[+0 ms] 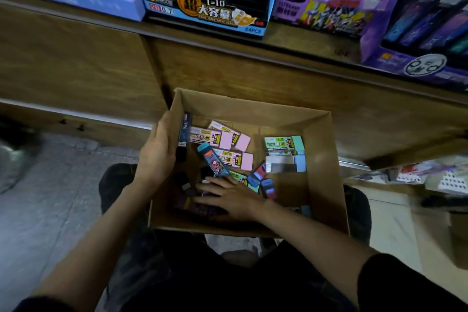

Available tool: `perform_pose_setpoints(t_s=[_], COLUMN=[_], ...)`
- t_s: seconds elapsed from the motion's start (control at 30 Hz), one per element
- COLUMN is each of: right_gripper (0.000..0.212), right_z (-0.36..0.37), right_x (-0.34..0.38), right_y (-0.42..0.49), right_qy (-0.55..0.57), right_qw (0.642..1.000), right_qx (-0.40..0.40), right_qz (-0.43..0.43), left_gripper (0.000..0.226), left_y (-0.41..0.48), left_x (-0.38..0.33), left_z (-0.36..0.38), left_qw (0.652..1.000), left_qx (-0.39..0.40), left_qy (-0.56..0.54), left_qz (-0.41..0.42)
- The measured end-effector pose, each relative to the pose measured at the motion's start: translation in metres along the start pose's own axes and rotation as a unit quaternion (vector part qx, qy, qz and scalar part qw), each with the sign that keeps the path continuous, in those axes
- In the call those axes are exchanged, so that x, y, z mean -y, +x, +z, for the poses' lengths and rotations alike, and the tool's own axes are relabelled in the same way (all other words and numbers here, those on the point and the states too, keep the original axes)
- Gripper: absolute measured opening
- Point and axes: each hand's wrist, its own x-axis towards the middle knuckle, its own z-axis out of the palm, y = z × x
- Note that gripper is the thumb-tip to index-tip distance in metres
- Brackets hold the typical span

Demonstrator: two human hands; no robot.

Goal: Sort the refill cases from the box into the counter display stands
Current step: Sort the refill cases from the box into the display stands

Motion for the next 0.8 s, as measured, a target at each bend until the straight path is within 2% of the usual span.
perform_pose_setpoints(t_s=[0.1, 0.23, 0.4, 0.5, 0.57, 0.67, 0.73, 0.8], right_gripper=[0.07, 0.065, 0.062, 0.058, 0.052, 0.048, 0.056, 0.068], right_z=[0.002, 0.003, 0.001, -0.004, -0.008, -0.015, -0.021, -0.028], right_x=[-0.005, -0.012, -0.028, -0.041, -0.047, -0.059, -0.067, -0.072], right_y=[-0.001, -0.011, -0.039, -0.048, -0.05, -0.05, -0.045, -0.038], right_qy=[0.018, 0.021, 0.078, 0.142, 0.203, 0.232, 0.243, 0.261], right_qw=[0.999, 0.994, 0.972, 0.96, 0.932, 0.874, 0.856, 0.858], right_qx=[-0.027, -0.07, -0.142, -0.136, -0.192, -0.285, -0.283, -0.252], right_qz=[0.04, 0.078, 0.17, 0.198, 0.23, 0.318, 0.357, 0.364], left_gripper=[0.057, 0.056, 0.055, 0.051, 0.045, 0.037, 0.039, 0.052], left_y=[0.001, 0.002, 0.002, 0.001, -0.003, -0.009, -0.012, -0.015], left_x=[0.002, 0.004, 0.004, -0.001, -0.007, -0.019, -0.027, -0.029], left_z=[0.002, 0.005, 0.006, 0.007, 0.009, 0.021, 0.037, 0.056], left_qw=[1.0, 1.0, 1.0, 0.991, 0.979, 0.978, 0.991, 0.993], left_qx=[-0.005, -0.013, -0.018, -0.064, -0.079, -0.035, 0.013, 0.063], left_qy=[0.0, -0.003, 0.001, 0.102, 0.148, 0.137, 0.105, 0.082], left_qz=[0.005, 0.007, 0.007, 0.053, 0.115, 0.15, 0.079, -0.064])
